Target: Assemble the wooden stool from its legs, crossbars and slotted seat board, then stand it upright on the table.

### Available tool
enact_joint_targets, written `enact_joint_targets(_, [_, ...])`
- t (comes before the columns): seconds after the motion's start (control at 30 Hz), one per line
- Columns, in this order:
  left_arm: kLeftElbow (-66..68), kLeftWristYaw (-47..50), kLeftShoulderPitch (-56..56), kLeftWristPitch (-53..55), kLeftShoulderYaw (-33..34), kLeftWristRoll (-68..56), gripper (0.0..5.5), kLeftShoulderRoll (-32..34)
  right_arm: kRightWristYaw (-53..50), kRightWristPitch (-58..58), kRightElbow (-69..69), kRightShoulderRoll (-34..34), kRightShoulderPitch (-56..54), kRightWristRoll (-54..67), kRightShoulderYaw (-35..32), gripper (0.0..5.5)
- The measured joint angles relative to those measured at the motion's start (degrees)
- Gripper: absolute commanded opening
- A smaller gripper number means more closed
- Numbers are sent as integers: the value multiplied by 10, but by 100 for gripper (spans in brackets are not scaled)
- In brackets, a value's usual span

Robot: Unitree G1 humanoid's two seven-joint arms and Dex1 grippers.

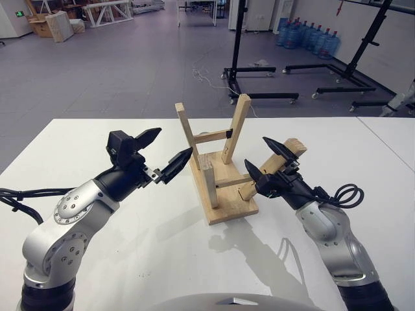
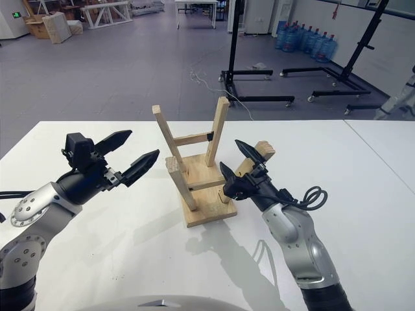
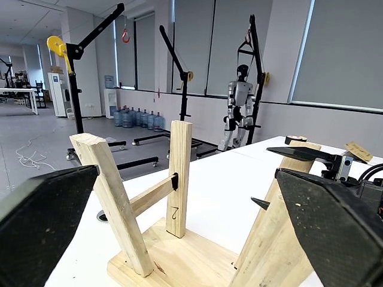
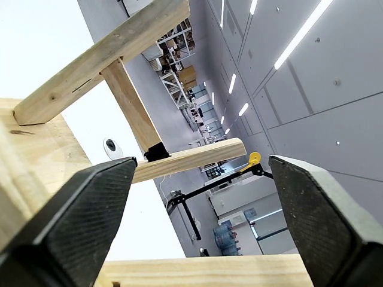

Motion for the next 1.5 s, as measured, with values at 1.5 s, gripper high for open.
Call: enact_joint_targets(1.5, [-4,-107,-37,-56,-63,-11,540,-22,32,80,257,2,-340,513,-192,408])
